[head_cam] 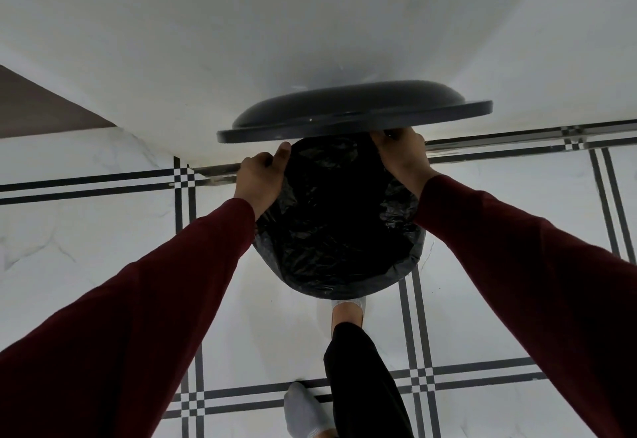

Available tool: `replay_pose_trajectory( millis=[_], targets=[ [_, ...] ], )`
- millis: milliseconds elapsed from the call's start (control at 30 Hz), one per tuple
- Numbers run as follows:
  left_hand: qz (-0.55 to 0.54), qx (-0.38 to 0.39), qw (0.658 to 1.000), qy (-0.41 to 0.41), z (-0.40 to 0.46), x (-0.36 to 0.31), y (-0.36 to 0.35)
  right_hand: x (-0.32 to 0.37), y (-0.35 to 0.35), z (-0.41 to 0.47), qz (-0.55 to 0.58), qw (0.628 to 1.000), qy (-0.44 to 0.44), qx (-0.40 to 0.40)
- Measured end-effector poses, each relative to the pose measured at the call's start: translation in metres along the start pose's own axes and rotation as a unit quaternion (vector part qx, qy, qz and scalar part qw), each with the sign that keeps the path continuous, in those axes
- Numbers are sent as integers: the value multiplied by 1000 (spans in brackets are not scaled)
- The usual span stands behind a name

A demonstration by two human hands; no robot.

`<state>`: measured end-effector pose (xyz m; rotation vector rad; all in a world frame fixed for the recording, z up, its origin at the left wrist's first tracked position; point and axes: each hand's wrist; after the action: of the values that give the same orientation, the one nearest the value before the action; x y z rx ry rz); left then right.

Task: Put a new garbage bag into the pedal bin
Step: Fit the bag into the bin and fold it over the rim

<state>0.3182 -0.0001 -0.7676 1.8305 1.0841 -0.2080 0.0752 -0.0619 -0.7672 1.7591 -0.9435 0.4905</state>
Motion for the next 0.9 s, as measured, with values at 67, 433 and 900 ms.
replay_pose_trajectory(
  millis=[67,433,900],
  targets=[
    [-2,-2,1000,-2,0,2,-1,1,-1,-2,-19,1000,-11,4],
    [-3,27,999,27,6,0,5,5,7,-6,-59,997,-55,1],
    [38,38,996,66,-3,-15,14,6,13,-17,1,996,-90,20]
  ],
)
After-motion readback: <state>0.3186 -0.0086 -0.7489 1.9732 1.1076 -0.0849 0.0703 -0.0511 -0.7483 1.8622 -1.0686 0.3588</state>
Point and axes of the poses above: each hand's wrist, its own z-axis towards the middle knuckle, its own y-axis out of the back of the hand, x = y × z, and after that the axes turned 8 degrees about z, right-handed
